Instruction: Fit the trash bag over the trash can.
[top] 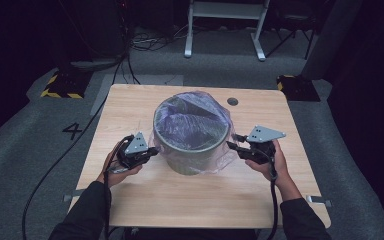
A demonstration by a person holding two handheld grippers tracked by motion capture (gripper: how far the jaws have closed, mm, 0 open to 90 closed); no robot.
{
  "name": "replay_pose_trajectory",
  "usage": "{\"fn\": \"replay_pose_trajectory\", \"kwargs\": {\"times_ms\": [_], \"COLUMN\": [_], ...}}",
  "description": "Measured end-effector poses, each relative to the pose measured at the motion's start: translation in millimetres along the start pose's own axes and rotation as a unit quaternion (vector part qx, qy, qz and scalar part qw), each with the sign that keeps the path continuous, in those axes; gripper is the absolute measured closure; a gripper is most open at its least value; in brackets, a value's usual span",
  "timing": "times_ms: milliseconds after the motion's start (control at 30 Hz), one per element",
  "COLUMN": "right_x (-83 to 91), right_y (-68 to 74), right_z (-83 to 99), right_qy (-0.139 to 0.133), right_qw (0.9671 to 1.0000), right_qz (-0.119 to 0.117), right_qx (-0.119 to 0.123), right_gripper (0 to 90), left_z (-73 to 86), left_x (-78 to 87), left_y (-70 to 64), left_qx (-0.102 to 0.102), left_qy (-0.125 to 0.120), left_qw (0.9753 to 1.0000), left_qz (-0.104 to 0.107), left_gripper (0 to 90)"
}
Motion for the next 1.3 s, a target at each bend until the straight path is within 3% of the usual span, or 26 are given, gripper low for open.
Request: {"fn": "replay_pose_trajectory", "kwargs": {"times_ms": [133, 267, 367, 533, 700, 833, 933, 967, 1067, 1167, 1300], "right_x": [-7.5, 3.2, 17.2, 40.8, 53.6, 53.7, 51.5, 46.8, 40.3, 34.7, 26.0], "right_y": [-3.2, -8.1, -12.8, -19.6, -25.9, -24.7, -22.3, -24.4, -28.1, -23.5, -24.0], "right_z": [6.3, 0.9, -7.3, -18.2, -24.3, -31.8, -38.6, -40.6, -42.8, -47.2, -61.5], "right_qy": [0.011, -0.016, -0.042, -0.080, -0.104, -0.117, -0.120, -0.113, -0.113, -0.114, -0.109], "right_qw": [0.9998, 0.9995, 0.9988, 0.9964, 0.9937, 0.9920, 0.9906, 0.9917, 0.9913, 0.9910, 0.9913], "right_qz": [-0.003, -0.005, 0.002, 0.001, 0.002, -0.002, -0.020, -0.001, 0.036, 0.018, 0.022], "right_qx": [-0.014, -0.027, -0.025, -0.027, -0.041, -0.047, -0.062, -0.060, -0.057, -0.068, -0.069], "right_gripper": [41.3, 28.5, 23.8, 21.7, 22.9, 23.9, 24.1, 25.4, 32.9, 33.3, 34.3], "left_z": [7.9, 7.4, 5.4, 0.4, -7.9, -17.1, -21.6, -21.5, -20.9, -19.7, -19.9], "left_x": [-6.6, -0.8, 7.9, 25.0, 40.0, 40.5, 31.6, 29.1, 21.3, 16.0, 12.8], "left_y": [1.5, -0.8, -0.8, -4.9, -12.4, -16.2, -17.1, -16.6, -17.7, -17.8, -17.6], "left_qx": [0.005, 0.008, 0.013, 0.028, 0.030, 0.021, 0.019, 0.021, 0.013, 0.009, 0.005], "left_qy": [0.010, -0.005, -0.020, -0.058, -0.095, -0.100, -0.088, -0.082, -0.069, -0.059, -0.054], "left_qw": [0.9999, 0.9999, 0.9996, 0.9978, 0.9950, 0.9947, 0.9959, 0.9964, 0.9975, 0.9982, 0.9985], "left_qz": [-0.006, -0.005, -0.012, -0.015, -0.006, -0.003, -0.006, -0.008, 0.004, 0.008, 0.010], "left_gripper": [88.3, 84.1, 72.1, 43.2, 27.7, 26.7, 35.7, 44.1, 55.1, 65.1, 69.8]}}
Point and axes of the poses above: each handheld gripper's, and its own axes: x roughly backward along the jaws, z roughly out of its underside, y roughly to its left, the point moved 8 cm from there along -x, roughly forward along the jaws, and after that the axes turned 13 degrees about z, right-handed, at the moved point
